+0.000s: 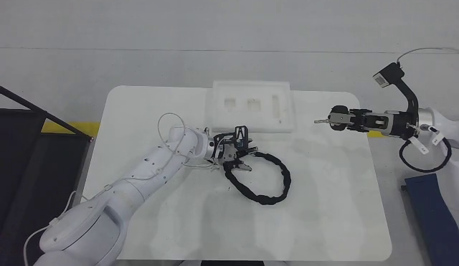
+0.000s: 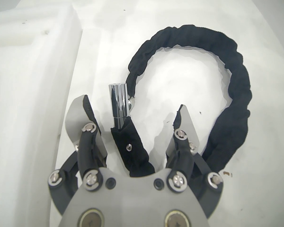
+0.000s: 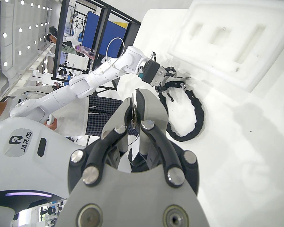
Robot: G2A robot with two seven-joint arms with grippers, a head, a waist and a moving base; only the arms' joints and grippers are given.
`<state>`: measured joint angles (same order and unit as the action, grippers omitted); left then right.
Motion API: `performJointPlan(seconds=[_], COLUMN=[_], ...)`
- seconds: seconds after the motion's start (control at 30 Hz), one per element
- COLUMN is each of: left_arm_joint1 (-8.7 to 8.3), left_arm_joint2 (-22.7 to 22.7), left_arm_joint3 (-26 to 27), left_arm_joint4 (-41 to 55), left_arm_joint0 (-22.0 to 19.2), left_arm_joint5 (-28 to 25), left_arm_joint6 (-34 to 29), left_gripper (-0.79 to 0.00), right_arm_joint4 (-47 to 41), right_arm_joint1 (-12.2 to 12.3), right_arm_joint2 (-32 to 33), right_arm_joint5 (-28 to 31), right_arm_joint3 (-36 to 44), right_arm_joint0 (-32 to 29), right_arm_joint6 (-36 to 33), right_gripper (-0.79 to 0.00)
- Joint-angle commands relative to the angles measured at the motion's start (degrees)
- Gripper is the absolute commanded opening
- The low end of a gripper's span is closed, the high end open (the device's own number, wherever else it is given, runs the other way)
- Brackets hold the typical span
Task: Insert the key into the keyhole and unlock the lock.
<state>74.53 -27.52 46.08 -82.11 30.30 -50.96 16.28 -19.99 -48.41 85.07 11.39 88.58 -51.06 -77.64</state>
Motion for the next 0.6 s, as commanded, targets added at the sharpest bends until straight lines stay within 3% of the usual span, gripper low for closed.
performJointPlan(seconds=[0.0, 0.4, 0.47, 0.57], left_arm_joint1=[0.09, 0.89, 1.07, 1.28], left_arm_joint2=[-0.15, -1.41, -1.69, -2.13], left_arm_joint3=[-0.13, -1.55, -1.76, -1.73], left_arm_joint4=[-0.32, 0.91, 1.42, 1.98], left_arm_joint0=[0.07, 0.62, 0.58, 0.29], left_arm_joint5=[0.39, 0.11, 0.08, -0.30], left_arm_joint6=[-0.09, -1.78, -2.44, -3.17], left_gripper=[-0.203, -0.600, -0.785, -0.785], right_arm_joint4=[0.00, 0.00, 0.00, 0.00], right_arm_joint1=[0.00, 0.00, 0.00, 0.00], right_arm_joint2=[0.00, 0.00, 0.00, 0.00], right_arm_joint5=[0.00, 0.00, 0.00, 0.00], right_arm_joint3=[0.00, 0.00, 0.00, 0.00], right_arm_joint0=[0.00, 0.00, 0.00, 0.00], right_arm_joint6=[0.00, 0.00, 0.00, 0.00], right_gripper=[-0.785, -0.785, -0.785, -0.785])
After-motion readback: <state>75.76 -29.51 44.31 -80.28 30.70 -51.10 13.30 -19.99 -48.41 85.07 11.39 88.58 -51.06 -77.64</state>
